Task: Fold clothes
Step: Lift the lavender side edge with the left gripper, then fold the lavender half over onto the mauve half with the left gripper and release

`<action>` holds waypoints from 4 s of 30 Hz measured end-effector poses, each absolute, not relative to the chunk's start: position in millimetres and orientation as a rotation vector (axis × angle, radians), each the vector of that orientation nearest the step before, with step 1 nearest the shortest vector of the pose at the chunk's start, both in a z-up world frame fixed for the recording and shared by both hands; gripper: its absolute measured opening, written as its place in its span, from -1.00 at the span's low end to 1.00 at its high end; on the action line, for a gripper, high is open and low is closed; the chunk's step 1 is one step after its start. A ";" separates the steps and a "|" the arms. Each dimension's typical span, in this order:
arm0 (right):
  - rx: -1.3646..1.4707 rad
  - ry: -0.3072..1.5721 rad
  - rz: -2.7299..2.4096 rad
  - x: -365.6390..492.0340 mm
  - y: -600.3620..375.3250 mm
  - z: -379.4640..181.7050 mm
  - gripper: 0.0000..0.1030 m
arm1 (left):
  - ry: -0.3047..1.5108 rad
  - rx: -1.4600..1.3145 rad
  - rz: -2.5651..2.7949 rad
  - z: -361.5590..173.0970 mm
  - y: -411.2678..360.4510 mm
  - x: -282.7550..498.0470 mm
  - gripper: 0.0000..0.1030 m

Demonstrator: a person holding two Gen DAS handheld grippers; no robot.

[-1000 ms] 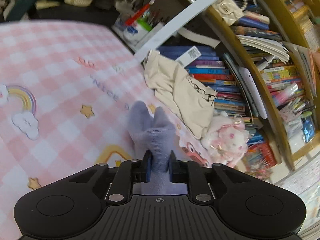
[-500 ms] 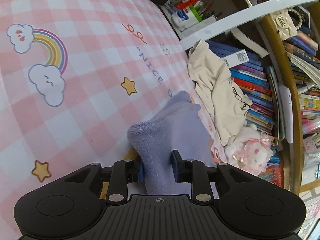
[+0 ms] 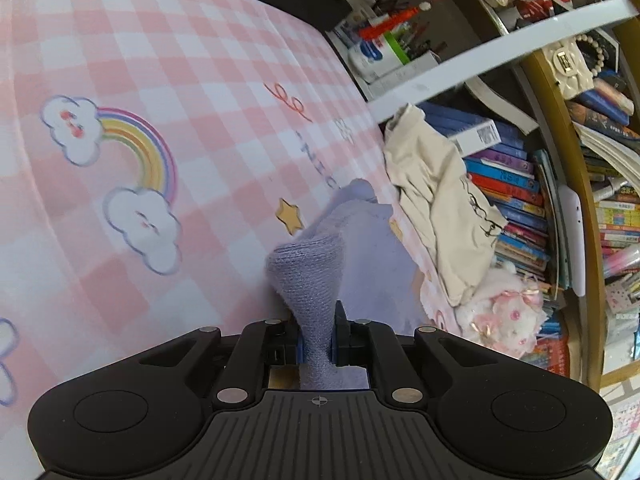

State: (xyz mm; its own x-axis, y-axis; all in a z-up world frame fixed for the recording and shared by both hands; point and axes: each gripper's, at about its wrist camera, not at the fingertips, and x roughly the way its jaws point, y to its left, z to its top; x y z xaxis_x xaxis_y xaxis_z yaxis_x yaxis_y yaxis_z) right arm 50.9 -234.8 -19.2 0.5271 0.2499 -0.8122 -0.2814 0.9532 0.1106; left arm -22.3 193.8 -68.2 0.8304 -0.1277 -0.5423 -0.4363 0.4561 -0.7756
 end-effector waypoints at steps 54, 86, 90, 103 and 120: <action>-0.071 0.856 0.590 87.2 -265.2 -21.1 0.09 | 0.572 -1.100 0.337 -69.0 190.1 -22.3 -0.77; -0.038 0.883 0.628 99.4 -258.6 -35.9 -0.26 | 0.398 -0.944 0.123 24.4 134.0 -11.1 -0.82; -0.037 0.880 0.632 99.8 -259.1 -36.0 -0.25 | 0.400 -0.837 0.023 55.1 92.4 1.5 -0.82; -0.020 0.882 0.662 104.2 -263.7 -37.7 -0.24 | 0.850 -0.505 -0.202 0.4 -68.6 50.9 0.16; 0.320 0.889 0.729 122.1 -297.4 1.5 0.36 | 0.672 -0.444 0.014 32.4 -5.5 6.3 0.02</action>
State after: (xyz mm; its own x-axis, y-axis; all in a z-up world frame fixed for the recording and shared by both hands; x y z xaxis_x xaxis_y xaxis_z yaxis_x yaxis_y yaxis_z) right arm 122.1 -297.4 1.5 0.4138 0.6938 -0.5894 -0.4415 0.7191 0.5366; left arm 6.3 -5.5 32.4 0.7860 -0.1283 -0.6048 -0.1541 0.9067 -0.3927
